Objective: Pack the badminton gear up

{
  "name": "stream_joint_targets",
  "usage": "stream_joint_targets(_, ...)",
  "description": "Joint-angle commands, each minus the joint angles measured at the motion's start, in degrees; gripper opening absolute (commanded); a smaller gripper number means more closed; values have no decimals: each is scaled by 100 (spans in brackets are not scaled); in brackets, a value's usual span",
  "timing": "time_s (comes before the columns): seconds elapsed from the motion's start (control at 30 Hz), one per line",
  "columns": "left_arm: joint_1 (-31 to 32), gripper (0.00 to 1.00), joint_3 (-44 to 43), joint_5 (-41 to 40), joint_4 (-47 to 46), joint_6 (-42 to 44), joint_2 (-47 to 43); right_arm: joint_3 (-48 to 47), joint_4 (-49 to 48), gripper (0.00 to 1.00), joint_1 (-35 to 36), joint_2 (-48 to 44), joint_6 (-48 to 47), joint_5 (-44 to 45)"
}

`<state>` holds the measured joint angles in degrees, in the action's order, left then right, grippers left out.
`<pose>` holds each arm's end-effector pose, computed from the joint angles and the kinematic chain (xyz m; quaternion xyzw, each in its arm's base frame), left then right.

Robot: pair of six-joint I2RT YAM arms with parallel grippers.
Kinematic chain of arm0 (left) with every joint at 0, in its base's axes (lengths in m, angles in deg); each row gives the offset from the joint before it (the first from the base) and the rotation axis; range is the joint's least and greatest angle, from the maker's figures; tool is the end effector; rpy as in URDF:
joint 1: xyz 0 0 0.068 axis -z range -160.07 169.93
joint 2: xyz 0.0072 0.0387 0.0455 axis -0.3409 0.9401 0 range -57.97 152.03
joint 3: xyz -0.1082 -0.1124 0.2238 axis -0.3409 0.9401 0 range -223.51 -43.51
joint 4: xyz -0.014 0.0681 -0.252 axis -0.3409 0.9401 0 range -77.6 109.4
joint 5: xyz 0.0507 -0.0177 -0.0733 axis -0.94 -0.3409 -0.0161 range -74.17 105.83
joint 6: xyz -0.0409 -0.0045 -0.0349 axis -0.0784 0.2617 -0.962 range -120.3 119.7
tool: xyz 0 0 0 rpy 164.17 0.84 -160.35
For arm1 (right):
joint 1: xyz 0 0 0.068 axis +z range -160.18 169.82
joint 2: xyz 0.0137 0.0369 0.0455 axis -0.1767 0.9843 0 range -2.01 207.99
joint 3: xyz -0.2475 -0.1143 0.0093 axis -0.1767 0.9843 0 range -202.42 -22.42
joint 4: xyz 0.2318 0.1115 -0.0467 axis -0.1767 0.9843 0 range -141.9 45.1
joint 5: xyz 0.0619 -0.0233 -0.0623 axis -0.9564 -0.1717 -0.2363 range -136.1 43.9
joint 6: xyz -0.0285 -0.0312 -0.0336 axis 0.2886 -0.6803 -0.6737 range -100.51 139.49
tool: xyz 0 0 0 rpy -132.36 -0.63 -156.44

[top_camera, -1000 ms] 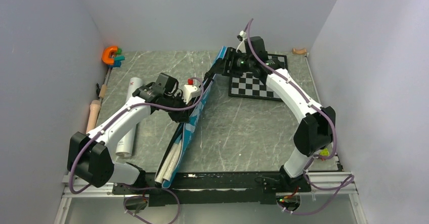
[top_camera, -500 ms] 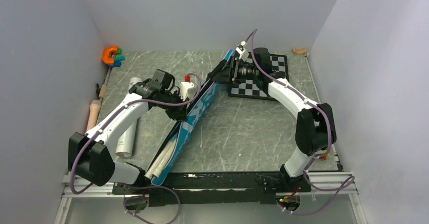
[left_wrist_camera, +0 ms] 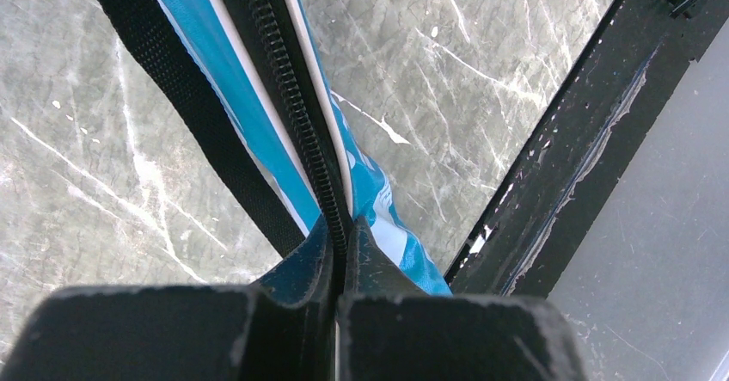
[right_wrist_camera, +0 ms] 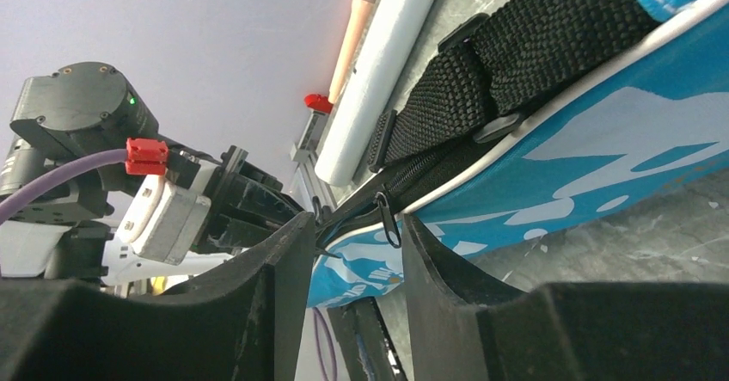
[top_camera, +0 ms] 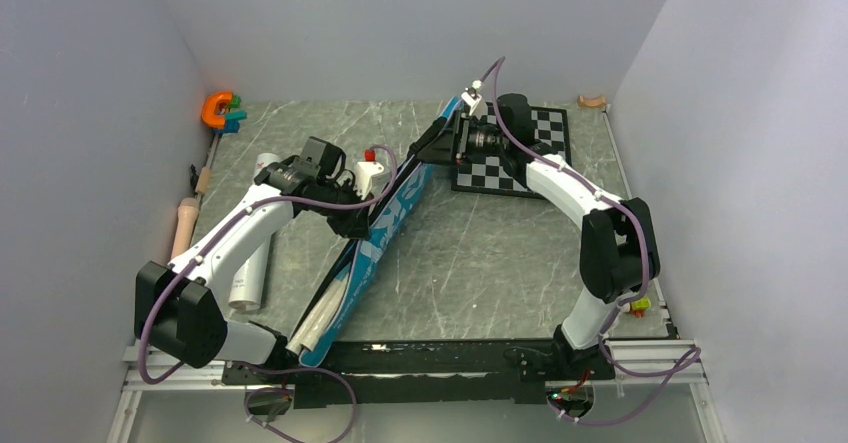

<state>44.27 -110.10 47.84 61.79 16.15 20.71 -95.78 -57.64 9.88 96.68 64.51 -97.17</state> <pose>0.2381 -0.1284 0.2882 0.3883 0.8496 -0.2829 0.2178 0.3641 0.1625 0.2915 -0.0833 0.7736 0.5767 0.2491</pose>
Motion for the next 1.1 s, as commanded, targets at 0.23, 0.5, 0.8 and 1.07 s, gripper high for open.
stream_joint_targets(0.23,-9,0,-333,312,-149,114,-134,-56,341,44,84,-12,-484,172)
stream_joint_targets(0.5,-12,0,-303,269,-164,116,-159,-45,213,22,127,32,-366,142)
stream_joint_targets(0.8,-9,0,-320,172,-166,115,-124,103,143,2,237,-87,-226,106)
stream_joint_targets(1.07,-8,0,-312,91,-188,109,-142,244,92,0,811,-244,-98,219)
